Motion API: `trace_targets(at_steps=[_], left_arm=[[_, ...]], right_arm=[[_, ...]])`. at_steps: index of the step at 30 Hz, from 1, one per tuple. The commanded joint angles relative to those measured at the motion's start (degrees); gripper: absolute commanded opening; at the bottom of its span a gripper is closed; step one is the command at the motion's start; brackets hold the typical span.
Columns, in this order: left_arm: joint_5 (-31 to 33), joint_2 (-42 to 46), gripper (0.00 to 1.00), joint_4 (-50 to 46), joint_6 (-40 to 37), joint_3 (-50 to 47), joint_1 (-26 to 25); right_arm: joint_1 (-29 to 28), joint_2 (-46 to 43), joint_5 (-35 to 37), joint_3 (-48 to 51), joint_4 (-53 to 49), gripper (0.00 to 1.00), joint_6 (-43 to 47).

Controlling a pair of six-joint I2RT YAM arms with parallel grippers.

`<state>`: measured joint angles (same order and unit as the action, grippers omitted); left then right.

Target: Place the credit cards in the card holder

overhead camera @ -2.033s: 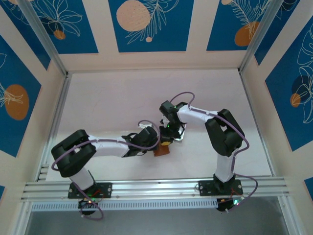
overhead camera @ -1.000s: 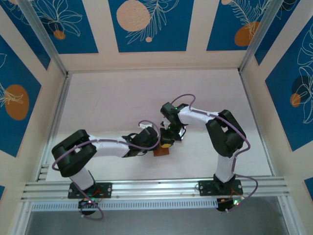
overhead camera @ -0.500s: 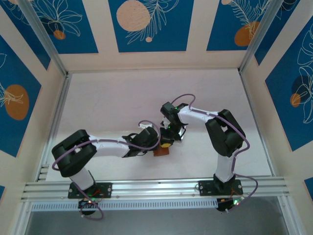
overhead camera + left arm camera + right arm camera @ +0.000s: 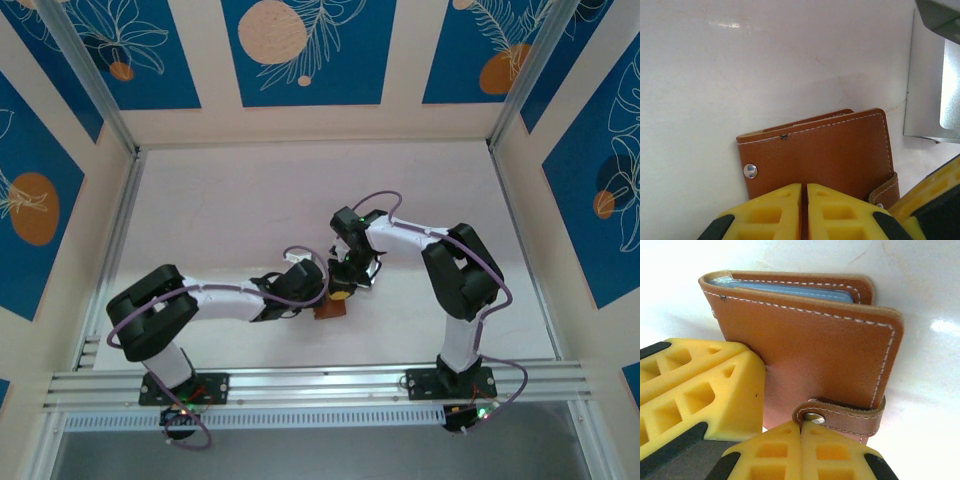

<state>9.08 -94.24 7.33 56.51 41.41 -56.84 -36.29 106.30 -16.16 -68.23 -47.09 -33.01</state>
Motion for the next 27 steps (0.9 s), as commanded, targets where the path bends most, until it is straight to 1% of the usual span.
trace_targets(at_steps=[1, 15, 19, 27], left_arm=[[-0.8, -3.8, 0.10, -3.7, -0.3, -1.2, -0.9], [-0.9, -4.1, 0.10, -3.5, -0.4, -1.1, -0.9], [-0.8, -3.9, 0.10, -3.6, -0.4, -1.2, -0.9], [-0.8, -4.2, 0.10, -4.0, -0.8, -0.8, -0.9]], right_arm=[[-0.3, 0.3, -2.7, -0.6, 0.4, 0.00, -0.6], [-0.7, 4.4, -2.0, 0.1, 1.3, 0.00, -1.0], [-0.4, 6.0, 0.0, -0.6, 0.3, 0.00, -1.2], [-0.4, 8.2, -0.2, -0.3, 1.7, 0.00, -1.4]])
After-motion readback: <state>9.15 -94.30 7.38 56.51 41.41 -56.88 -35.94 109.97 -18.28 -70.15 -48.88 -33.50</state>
